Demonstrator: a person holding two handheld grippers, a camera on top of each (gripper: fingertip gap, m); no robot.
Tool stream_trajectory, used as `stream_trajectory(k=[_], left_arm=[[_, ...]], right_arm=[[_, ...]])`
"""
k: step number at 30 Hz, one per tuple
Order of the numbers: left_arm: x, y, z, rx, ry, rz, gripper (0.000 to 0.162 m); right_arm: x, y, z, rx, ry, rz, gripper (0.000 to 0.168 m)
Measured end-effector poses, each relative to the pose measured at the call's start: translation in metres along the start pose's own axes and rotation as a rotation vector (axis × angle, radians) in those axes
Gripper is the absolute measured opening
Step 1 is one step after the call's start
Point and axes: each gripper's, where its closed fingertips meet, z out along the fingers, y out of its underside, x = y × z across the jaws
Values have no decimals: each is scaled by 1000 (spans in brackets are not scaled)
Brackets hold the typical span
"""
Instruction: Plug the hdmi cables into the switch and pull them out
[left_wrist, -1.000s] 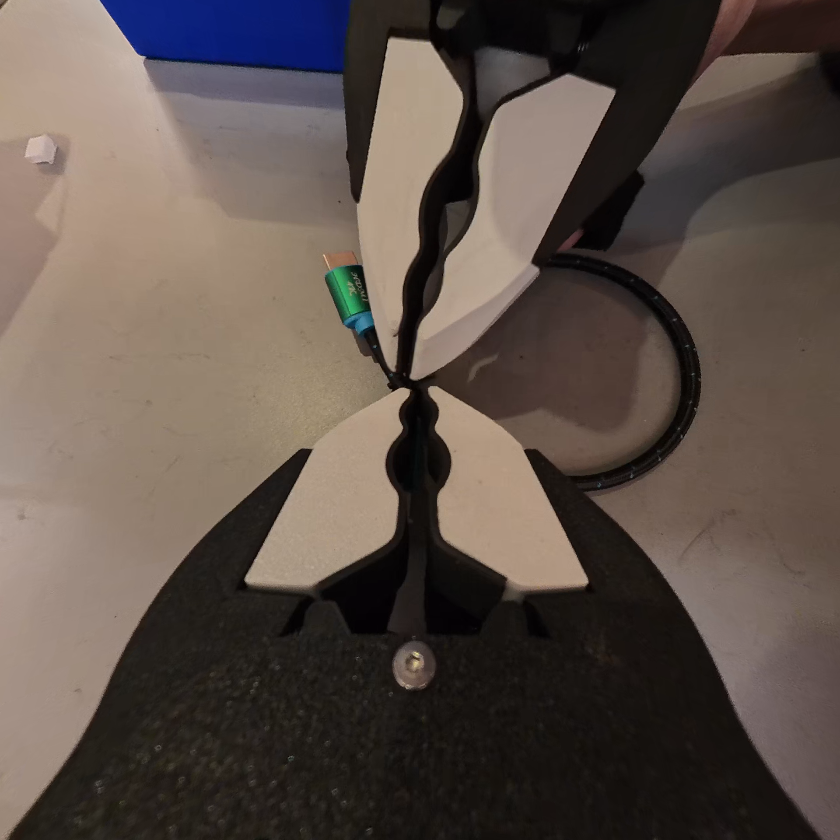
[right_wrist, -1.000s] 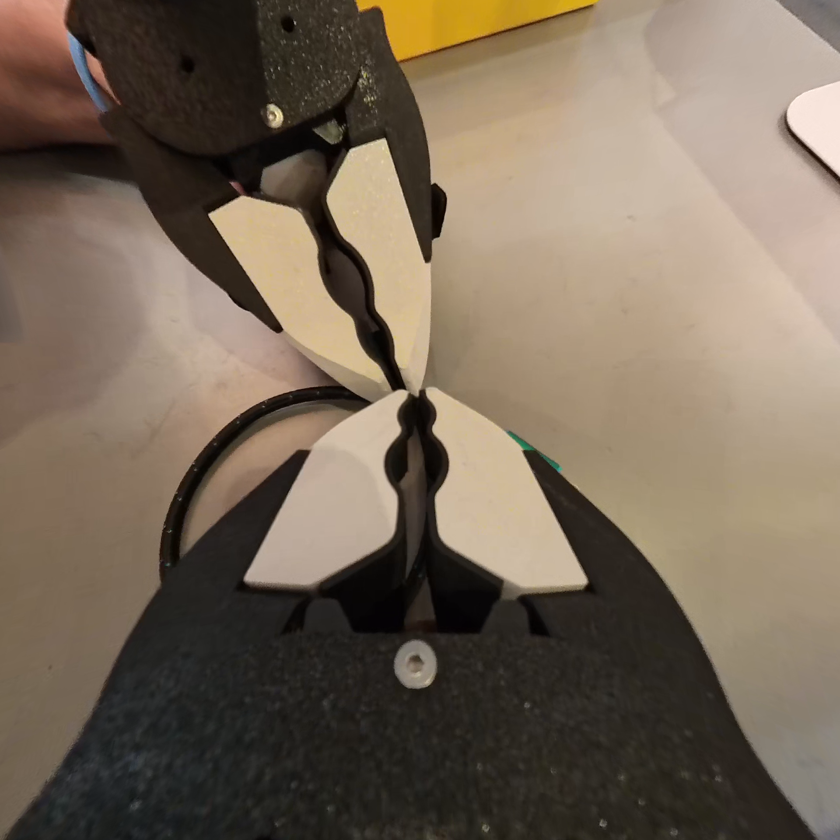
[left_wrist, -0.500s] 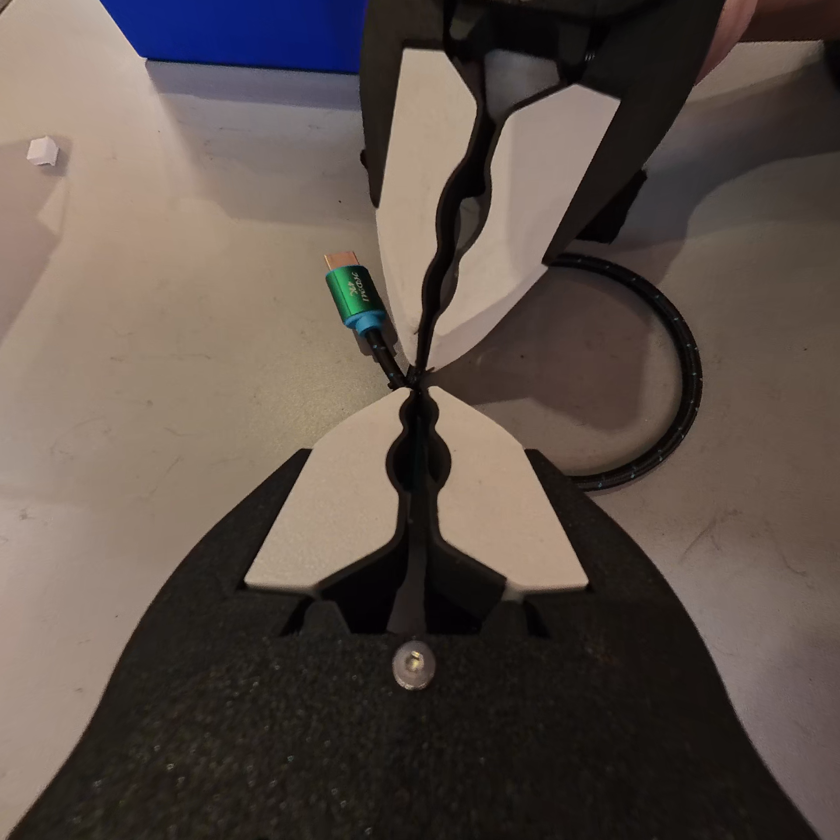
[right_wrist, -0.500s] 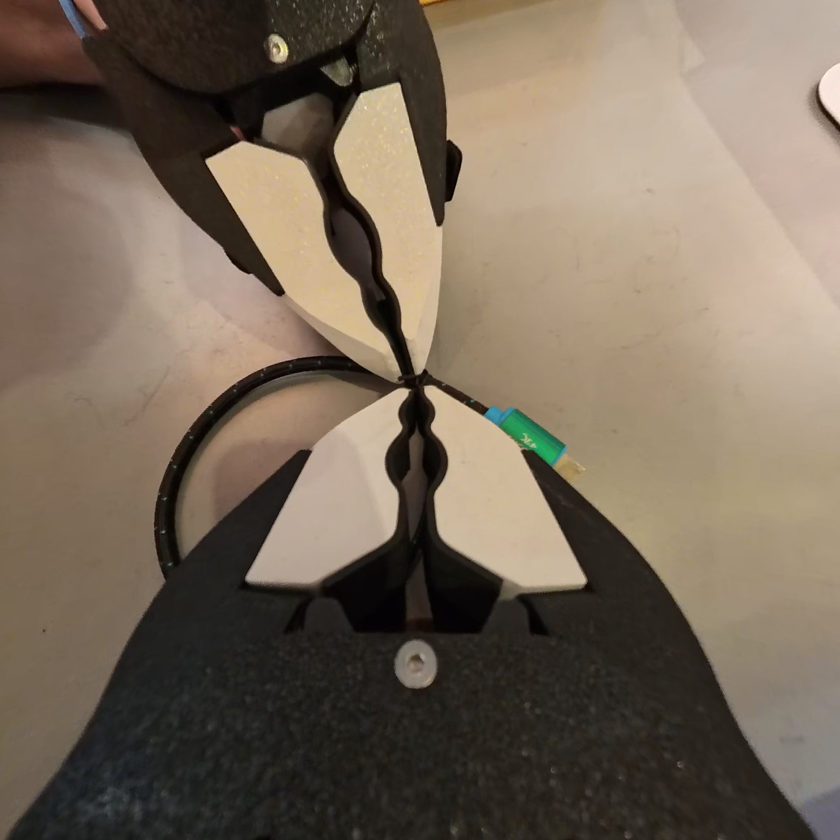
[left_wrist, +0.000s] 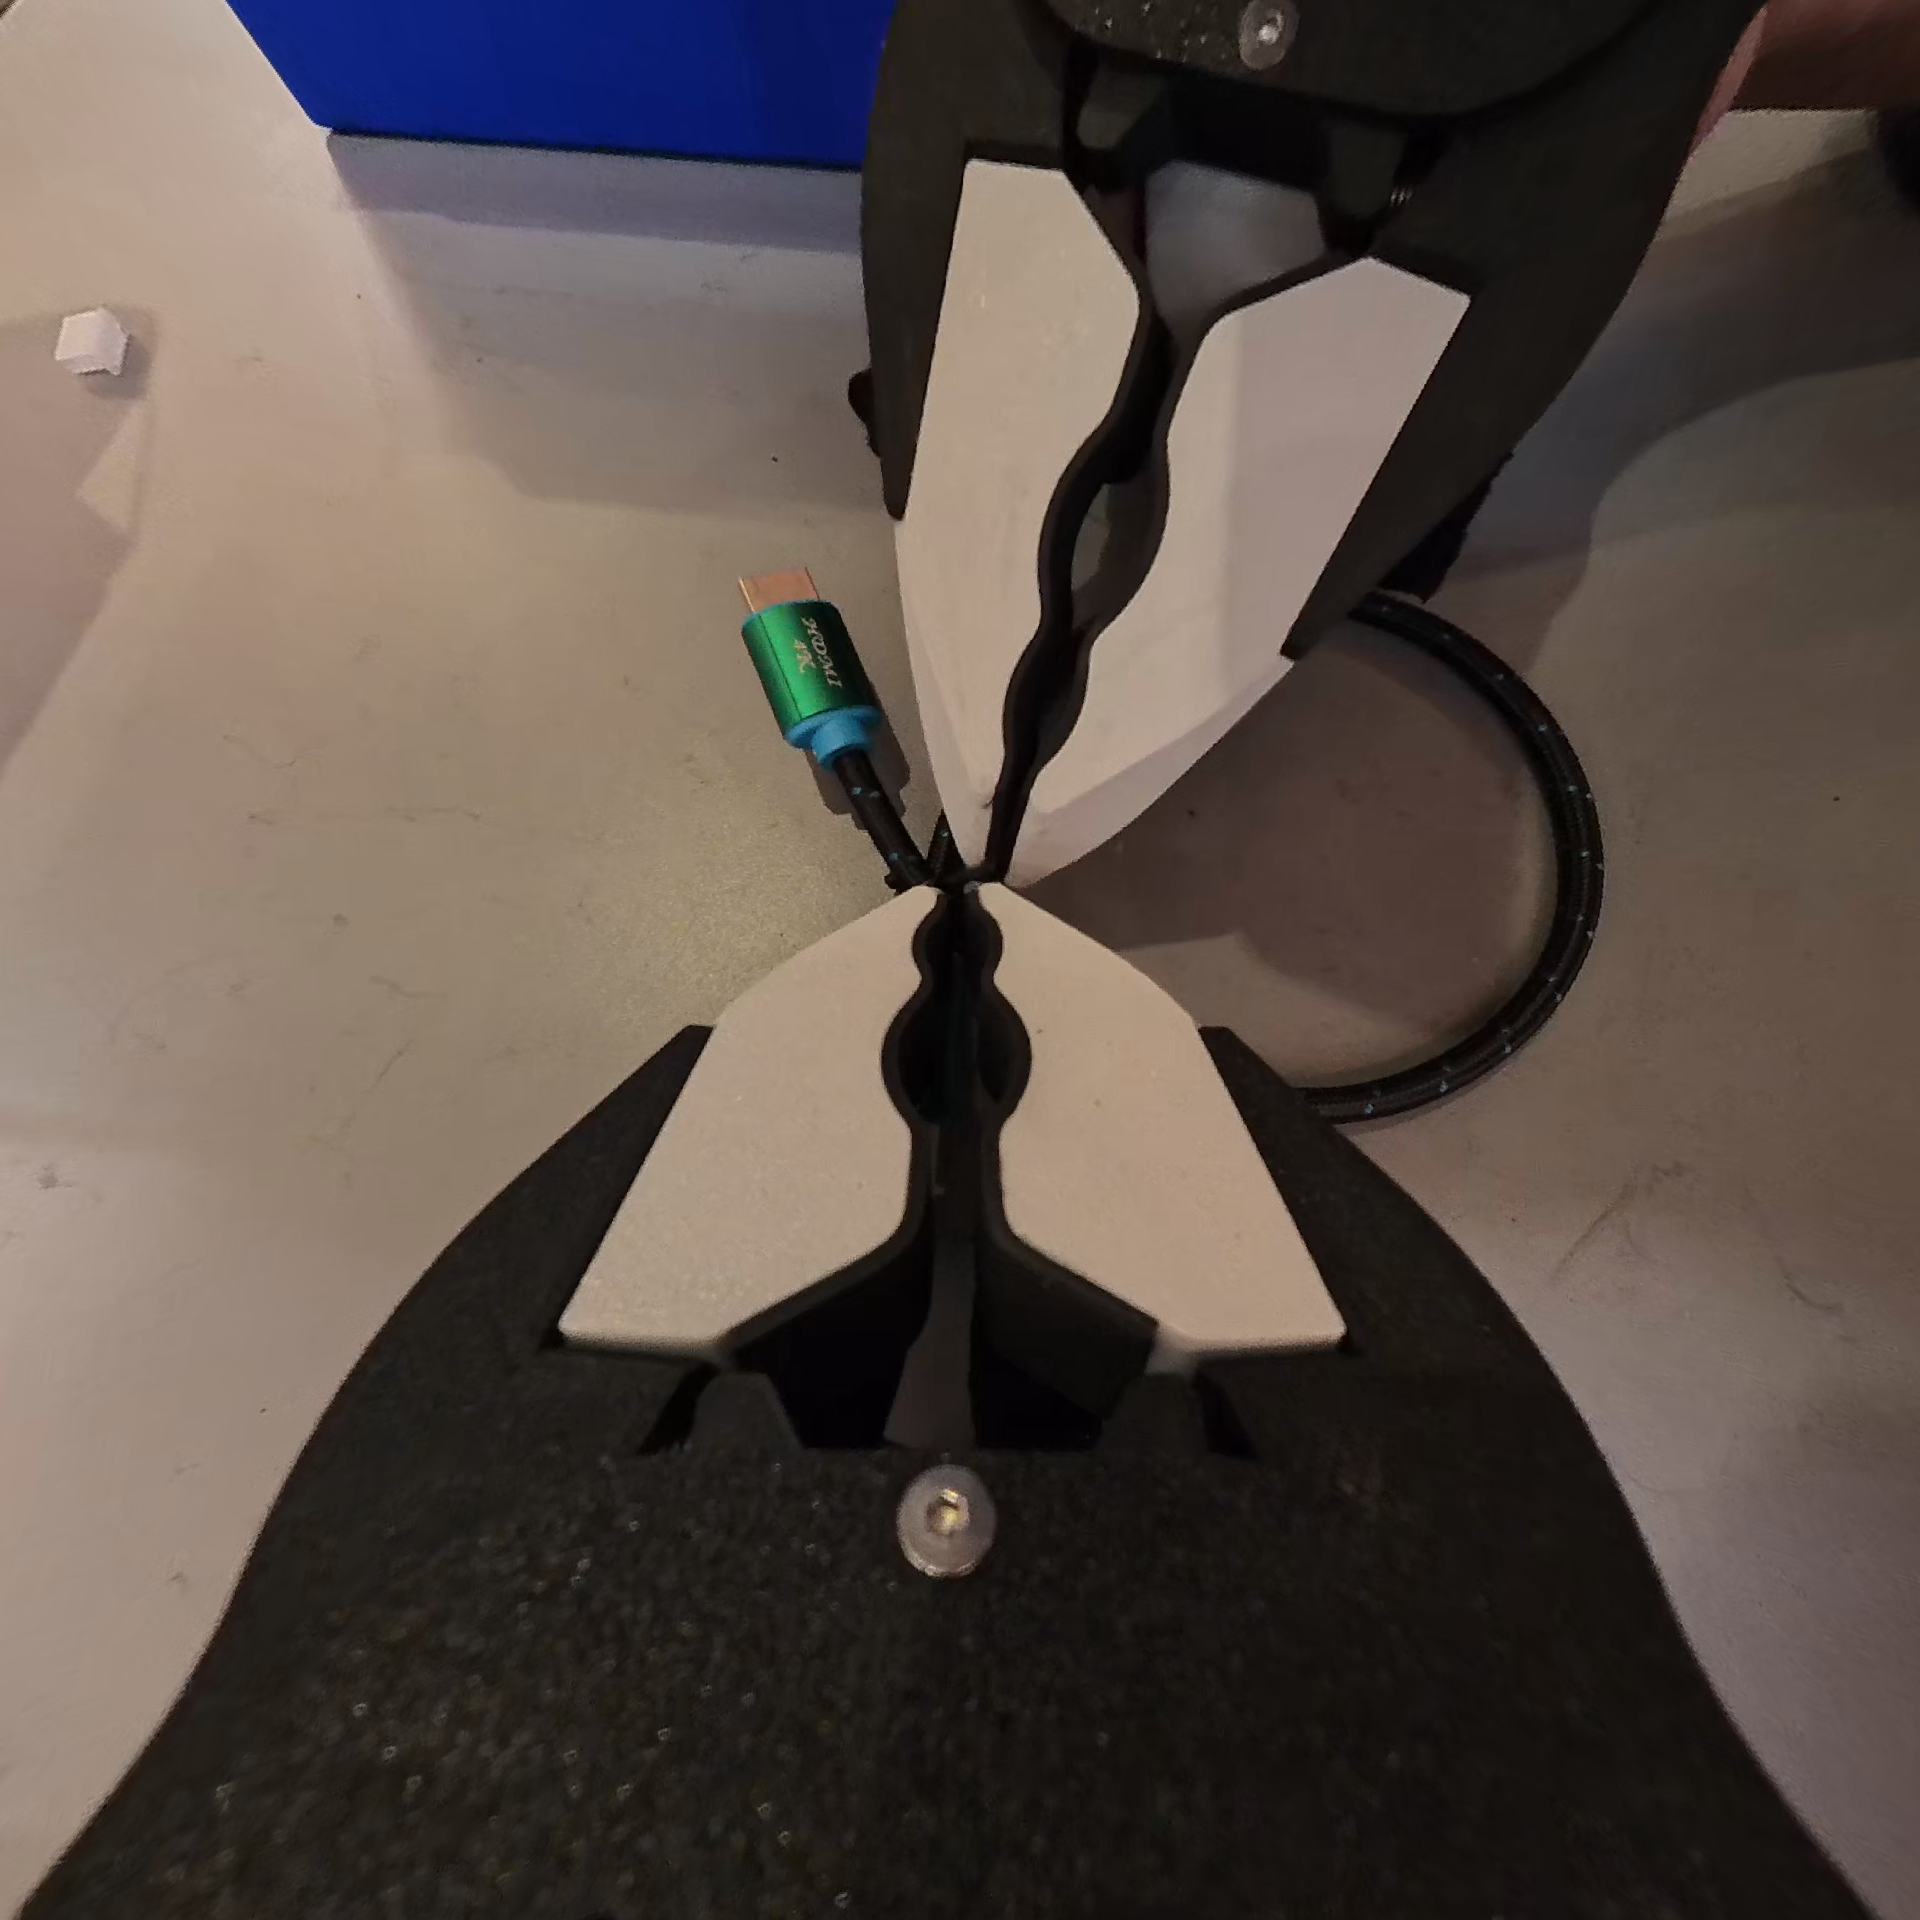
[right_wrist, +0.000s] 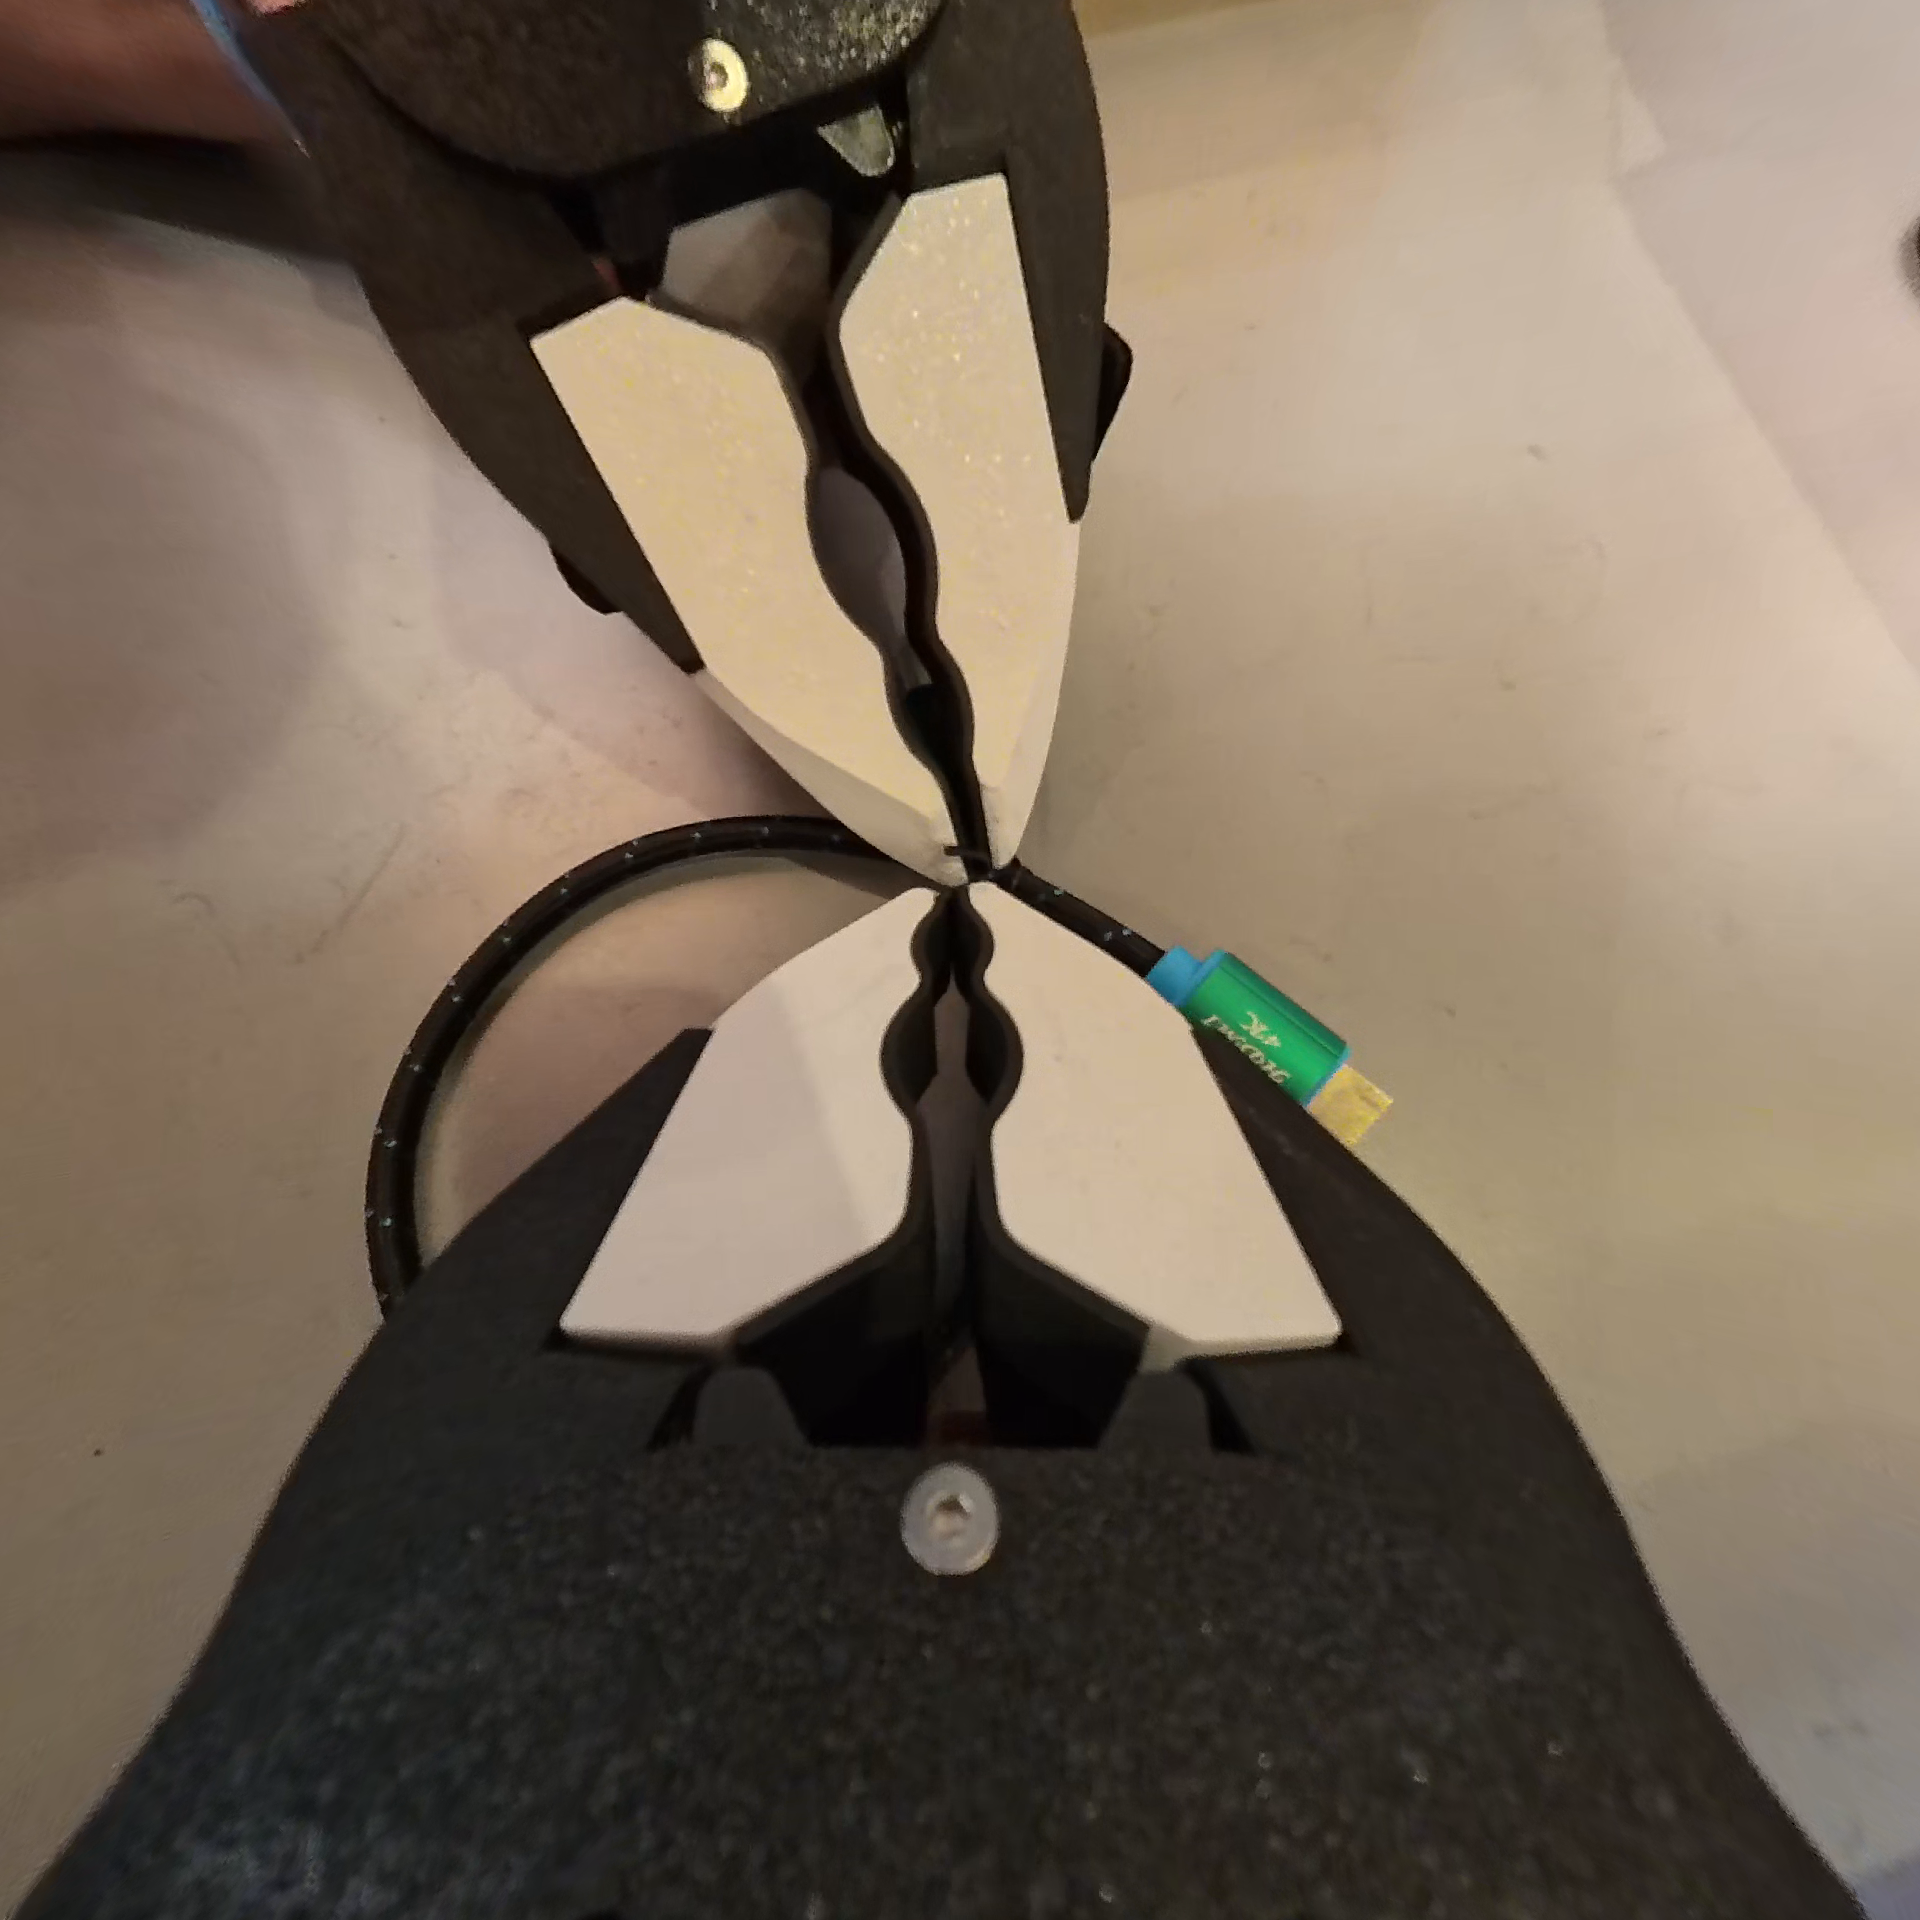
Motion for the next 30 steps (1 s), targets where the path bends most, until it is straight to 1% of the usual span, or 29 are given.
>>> stream_trajectory(k=[4,7,9,12,13,15,17,18,19,20,22,24,25,28,30], left_arm=[[0,0,0,1,-6,4,2],[0,0,0,1,-5,3,2],[0,0,0,1,-7,6,2],[-1,0,-1,1,-14,7,2],[0,0,-1,2,-14,10,3],[0,0,-1,2,-20,21,3],[-3,1,-2,-3,-41,16,9],[-7,3,-3,-9,-62,7,22],[-8,5,-3,-15,-60,-3,30],[-9,6,-4,-23,-52,-19,31],[-8,7,-3,-32,-27,-35,25],[-7,9,-2,-43,-26,-27,25],[-6,10,-1,-50,-23,-17,24],[-5,10,-1,-52,-26,-6,19],[-5,10,-1,-51,-19,-17,17]], right_arm=[[4,-1,-4,0,41,-23,0],[4,-8,-5,32,71,-57,8],[3,-11,-5,44,66,-57,10],[3,-12,-2,45,59,-61,5],[7,-13,-3,51,83,-60,0],[10,-15,-4,66,81,-32,0],[15,-13,-6,60,82,3,0],[16,-11,-7,54,77,12,0],[16,-10,-8,55,76,16,0],[15,-10,-9,61,72,14,0],[14,-13,-10,77,84,5,0],[10,-14,-9,79,74,-18,1],[10,-12,-7,64,86,-30,11],[8,-8,-1,31,92,-62,11],[8,-9,2,24,116,-96,5]])
